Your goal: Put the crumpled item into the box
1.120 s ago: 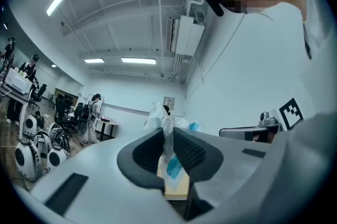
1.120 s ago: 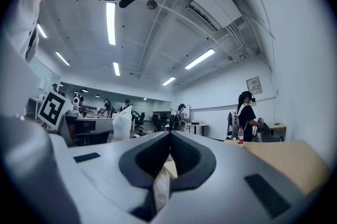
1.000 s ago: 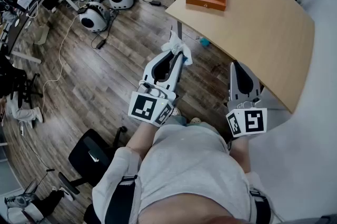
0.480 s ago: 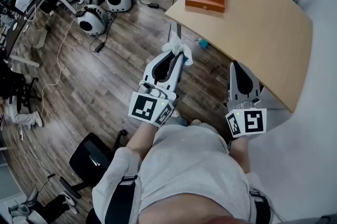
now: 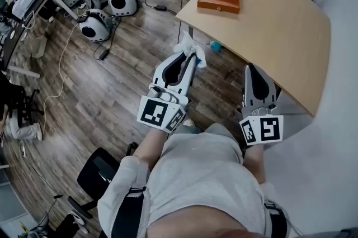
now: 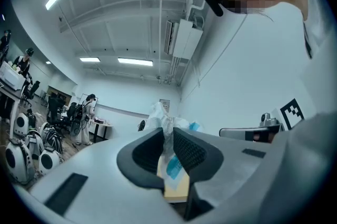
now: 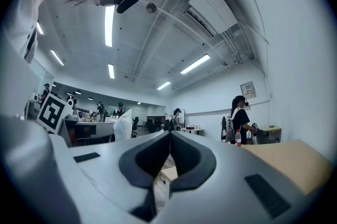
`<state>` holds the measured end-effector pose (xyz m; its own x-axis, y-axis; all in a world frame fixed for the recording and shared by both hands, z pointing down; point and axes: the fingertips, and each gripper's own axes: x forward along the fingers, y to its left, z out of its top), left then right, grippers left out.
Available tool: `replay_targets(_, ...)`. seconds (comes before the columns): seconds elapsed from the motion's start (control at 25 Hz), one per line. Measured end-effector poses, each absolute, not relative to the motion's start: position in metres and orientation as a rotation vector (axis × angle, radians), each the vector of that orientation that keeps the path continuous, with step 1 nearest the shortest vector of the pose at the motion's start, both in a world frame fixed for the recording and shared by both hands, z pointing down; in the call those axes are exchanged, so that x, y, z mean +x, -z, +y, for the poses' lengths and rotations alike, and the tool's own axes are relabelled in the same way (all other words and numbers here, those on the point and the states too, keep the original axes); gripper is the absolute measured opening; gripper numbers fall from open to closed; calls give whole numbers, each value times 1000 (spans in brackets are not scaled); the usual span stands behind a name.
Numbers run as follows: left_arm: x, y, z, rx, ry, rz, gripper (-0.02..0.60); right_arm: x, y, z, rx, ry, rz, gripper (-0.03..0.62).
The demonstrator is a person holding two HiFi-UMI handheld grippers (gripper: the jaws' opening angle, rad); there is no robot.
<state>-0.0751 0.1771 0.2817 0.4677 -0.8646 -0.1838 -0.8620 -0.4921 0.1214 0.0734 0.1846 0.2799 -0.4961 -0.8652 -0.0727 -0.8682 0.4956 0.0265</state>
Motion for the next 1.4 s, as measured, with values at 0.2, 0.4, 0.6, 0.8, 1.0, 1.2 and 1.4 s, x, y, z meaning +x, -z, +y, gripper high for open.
replay_targets(0.2,-85,-281,170,2687,371,-1575,61,70,-282,184,-1589,-91,2659,11)
replay_targets(0.4,-86,-278,164,2690,393,-1570,61,68,-278,179,-1603,-110,2659,11)
replay_targets(0.6,-85,-281,149,2687,384,-1581,61,68,-281,159,-1586,-99,2667,11)
replay_targets(0.8,-82,-279,126,2675,380,-1609,61,70,-280,130,-1548,-89,2683,11)
replay_targets(1.0,-77,-278,100,2665,388,-1636,61,74,-280,99,-1509,-83,2694,11)
replay_targets(1.2,-65,-277,71,2654,393,-1660,61,84,-277,63,-1473,-82,2706,11)
replay_targets(1.4,-52,-275,42,2639,404,-1685,61,93,-275,31,-1438,-80,2718,11)
